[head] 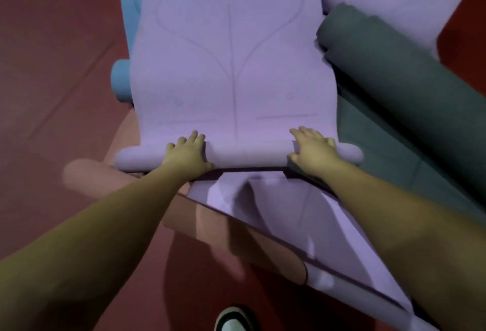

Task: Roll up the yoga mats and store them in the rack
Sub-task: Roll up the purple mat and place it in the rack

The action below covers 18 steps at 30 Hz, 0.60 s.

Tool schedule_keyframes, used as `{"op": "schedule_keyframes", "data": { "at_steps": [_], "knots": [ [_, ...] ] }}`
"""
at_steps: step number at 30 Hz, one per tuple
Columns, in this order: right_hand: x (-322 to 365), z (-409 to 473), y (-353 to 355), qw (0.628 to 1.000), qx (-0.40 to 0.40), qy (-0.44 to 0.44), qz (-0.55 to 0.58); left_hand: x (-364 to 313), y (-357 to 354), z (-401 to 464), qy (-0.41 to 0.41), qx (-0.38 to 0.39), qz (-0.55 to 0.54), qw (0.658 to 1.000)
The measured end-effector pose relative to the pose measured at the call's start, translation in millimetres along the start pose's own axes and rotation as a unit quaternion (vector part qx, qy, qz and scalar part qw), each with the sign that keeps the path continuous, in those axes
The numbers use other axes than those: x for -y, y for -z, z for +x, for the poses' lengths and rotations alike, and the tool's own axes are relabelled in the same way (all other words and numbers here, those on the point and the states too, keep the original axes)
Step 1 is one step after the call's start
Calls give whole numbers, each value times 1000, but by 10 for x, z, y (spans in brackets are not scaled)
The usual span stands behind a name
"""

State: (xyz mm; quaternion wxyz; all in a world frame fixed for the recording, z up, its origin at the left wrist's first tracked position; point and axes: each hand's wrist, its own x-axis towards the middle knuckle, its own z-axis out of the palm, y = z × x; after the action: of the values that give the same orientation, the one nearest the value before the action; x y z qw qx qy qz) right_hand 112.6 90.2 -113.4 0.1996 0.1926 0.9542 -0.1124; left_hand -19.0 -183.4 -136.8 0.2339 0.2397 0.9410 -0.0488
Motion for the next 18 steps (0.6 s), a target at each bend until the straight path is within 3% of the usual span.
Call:
{"op": "schedule_keyframes", "data": {
  "at_steps": [4,8,18],
  "knots": [
    [-27,122,-115,997,12,1,-72,-6,8,-45,-7,-15,99,995],
    [-55,-163,-33,996,-48,35,-60,-16,91,-391,-43,-84,119,988],
    [92,-1665,1022,965,-243,91,-47,-62,1120,-1904,-130,-254,24,958]
  ]
}}
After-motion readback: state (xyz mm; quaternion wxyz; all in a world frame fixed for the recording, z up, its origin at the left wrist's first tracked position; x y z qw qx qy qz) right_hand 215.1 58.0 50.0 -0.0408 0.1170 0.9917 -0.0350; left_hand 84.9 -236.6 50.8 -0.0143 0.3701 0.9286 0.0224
